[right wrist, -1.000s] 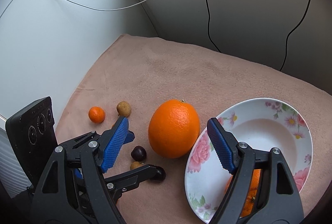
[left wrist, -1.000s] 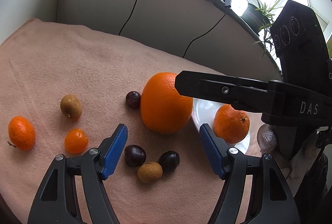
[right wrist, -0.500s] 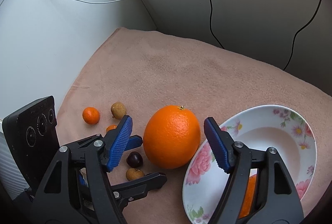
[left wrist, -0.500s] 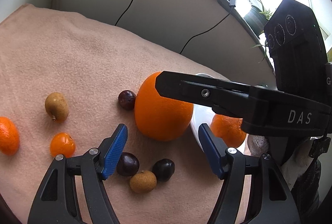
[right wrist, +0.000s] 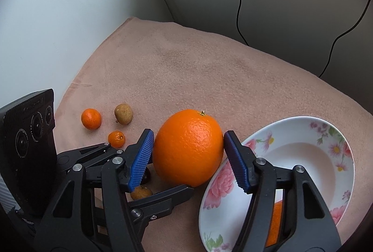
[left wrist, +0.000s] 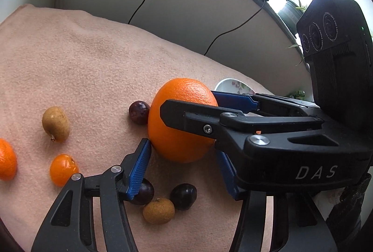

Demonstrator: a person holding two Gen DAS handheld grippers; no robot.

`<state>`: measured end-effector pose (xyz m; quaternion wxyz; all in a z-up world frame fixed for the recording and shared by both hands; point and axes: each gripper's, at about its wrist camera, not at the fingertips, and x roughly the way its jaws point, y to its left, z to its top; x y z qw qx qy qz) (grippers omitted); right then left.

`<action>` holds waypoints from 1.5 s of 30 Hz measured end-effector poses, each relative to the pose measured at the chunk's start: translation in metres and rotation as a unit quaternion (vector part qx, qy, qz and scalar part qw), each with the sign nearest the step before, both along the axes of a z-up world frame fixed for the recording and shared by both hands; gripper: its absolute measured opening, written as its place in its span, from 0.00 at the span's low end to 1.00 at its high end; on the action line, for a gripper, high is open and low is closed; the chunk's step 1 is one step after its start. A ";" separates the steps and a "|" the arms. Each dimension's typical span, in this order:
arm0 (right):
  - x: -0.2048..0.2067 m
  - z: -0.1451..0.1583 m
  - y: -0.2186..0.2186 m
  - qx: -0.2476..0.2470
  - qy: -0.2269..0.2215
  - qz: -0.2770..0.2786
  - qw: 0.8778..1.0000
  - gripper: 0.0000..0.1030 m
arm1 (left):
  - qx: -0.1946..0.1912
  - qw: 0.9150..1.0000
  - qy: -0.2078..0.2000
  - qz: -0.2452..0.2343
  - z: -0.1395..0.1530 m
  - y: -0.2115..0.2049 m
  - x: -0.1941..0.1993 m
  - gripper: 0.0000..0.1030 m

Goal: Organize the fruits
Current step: 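Carry the oval orange into the plate beside the large orange and release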

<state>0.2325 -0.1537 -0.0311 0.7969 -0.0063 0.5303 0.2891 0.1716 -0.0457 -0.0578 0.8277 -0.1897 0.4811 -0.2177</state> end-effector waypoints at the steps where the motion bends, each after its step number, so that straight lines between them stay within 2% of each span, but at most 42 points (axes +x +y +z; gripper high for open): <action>1: 0.000 0.000 0.000 -0.001 -0.001 0.000 1.000 0.63 | 0.000 1.000 -0.001 0.001 0.000 0.001 -0.001 0.54; 11: -0.005 0.004 -0.001 0.006 -0.005 -0.006 1.000 0.63 | 0.004 1.000 -0.014 0.008 0.001 0.007 -0.011 0.53; 19: -0.012 0.021 -0.004 0.013 -0.024 -0.003 1.000 0.63 | 0.004 0.999 -0.032 0.011 0.012 0.008 -0.021 0.53; 29: -0.021 0.037 -0.026 0.023 -0.041 -0.020 0.999 0.63 | 0.014 0.998 -0.055 -0.007 0.026 -0.014 -0.023 0.53; 45: -0.020 0.027 -0.071 0.038 -0.024 -0.064 0.997 0.63 | 0.026 0.997 -0.054 -0.044 0.028 -0.058 -0.010 0.53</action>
